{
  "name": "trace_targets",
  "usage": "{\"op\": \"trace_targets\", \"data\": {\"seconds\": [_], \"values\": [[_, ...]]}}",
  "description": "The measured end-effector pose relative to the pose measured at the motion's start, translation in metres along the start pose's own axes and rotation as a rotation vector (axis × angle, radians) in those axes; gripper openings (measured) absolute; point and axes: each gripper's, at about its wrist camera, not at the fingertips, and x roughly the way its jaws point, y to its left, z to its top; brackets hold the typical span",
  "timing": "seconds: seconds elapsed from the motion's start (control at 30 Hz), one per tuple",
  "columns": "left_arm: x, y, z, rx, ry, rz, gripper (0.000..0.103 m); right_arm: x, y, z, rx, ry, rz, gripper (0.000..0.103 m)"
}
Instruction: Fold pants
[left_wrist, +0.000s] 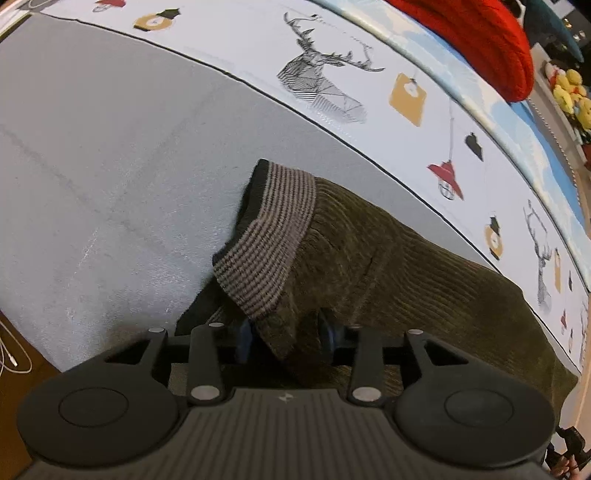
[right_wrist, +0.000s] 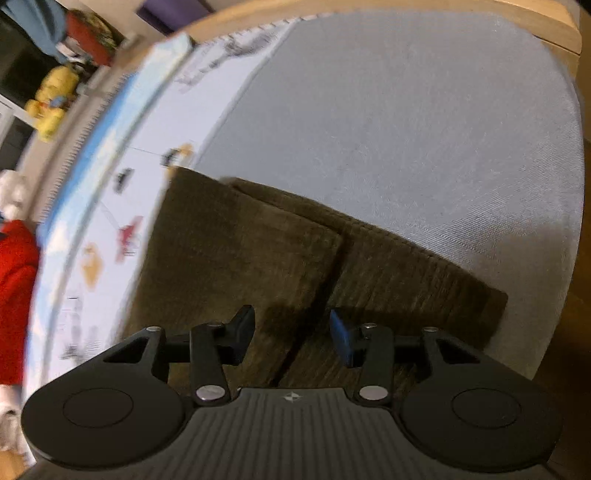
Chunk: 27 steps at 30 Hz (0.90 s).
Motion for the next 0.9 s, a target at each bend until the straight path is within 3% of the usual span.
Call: {"op": "trace_targets", "data": {"seconds": [0.03,0.07,0.1,0.13,0.27,0.37,0.43,0.5,0.6,0.67,0.77,0.9], "values": [[0.000,0.000,0.001,0.000,-0.012,0.021,0.040,0.001,0.002,0.003,0.003,-0.022,-0.002,0.046],[0.000,-0.001,0.002,0.008,-0.023,0.043,0.030,0.000,0.005,0.004,0.000,-0.038,-0.008,0.038],[0.000,-0.002,0.003,0.016,-0.029,0.054,0.026,-0.002,0.007,0.004,-0.005,-0.051,-0.012,0.025],[-0.002,-0.004,0.004,0.024,-0.041,0.055,0.022,-0.005,0.009,0.003,-0.008,-0.060,-0.007,0.005],[-0.023,-0.010,0.006,0.023,-0.142,0.003,0.017,-0.045,0.024,0.011,0.012,-0.196,0.126,0.003],[-0.048,-0.004,0.002,0.006,-0.234,-0.069,0.016,-0.105,0.030,0.009,0.018,-0.353,0.262,0.003],[-0.055,0.001,-0.002,0.029,-0.252,-0.067,0.016,-0.135,0.022,0.001,-0.008,-0.421,0.282,0.003],[-0.046,0.004,-0.004,0.064,-0.197,-0.033,0.017,-0.141,0.005,-0.005,-0.058,-0.377,0.198,0.003],[-0.019,0.011,-0.012,0.142,-0.037,0.029,0.017,-0.096,-0.039,-0.013,-0.064,-0.091,-0.040,0.003],[-0.013,0.013,-0.017,0.196,-0.003,0.047,0.018,-0.077,-0.069,-0.017,-0.010,0.034,-0.098,0.003],[-0.019,0.017,-0.021,0.194,-0.004,0.025,0.018,-0.080,-0.076,-0.015,-0.029,0.015,-0.062,0.003],[-0.034,0.026,-0.024,0.165,-0.049,-0.038,0.017,-0.104,-0.055,-0.013,-0.108,-0.114,0.025,0.002]]}}
